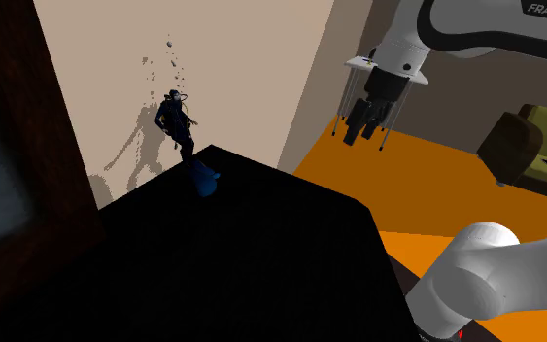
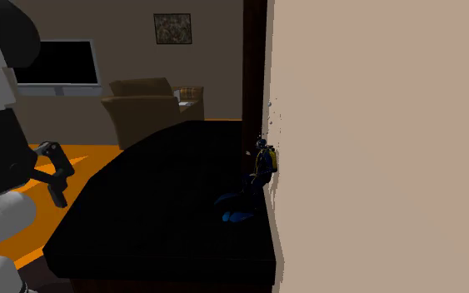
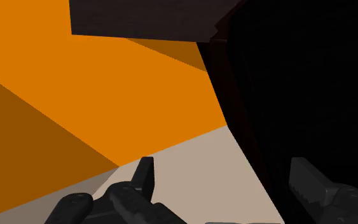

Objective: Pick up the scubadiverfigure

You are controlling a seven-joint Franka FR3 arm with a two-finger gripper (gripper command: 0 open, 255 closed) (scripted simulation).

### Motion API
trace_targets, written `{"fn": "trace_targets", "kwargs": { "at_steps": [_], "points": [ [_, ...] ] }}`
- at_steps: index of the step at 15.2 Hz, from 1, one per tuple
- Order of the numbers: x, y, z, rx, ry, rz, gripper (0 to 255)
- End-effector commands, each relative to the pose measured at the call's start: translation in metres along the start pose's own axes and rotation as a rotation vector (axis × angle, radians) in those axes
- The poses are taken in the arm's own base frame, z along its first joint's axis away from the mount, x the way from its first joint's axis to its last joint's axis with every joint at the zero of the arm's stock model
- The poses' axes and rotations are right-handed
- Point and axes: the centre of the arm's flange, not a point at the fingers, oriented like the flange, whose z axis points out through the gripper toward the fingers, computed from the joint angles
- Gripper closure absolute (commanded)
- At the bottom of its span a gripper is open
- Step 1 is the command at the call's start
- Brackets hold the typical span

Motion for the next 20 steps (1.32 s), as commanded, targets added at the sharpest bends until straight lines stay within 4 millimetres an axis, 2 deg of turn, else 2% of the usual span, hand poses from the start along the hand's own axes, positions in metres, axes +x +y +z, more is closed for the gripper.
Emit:
{"fn": "trace_targets", "kwargs": {
  "at_steps": [1, 20],
  "points": [
    [0.0, 0.0, 0.0, 0.0, 0.0, 0.0, 0],
    [0.107, -0.232, -0.009, -0.05, 0.039, 0.063, 0]
  ]
}}
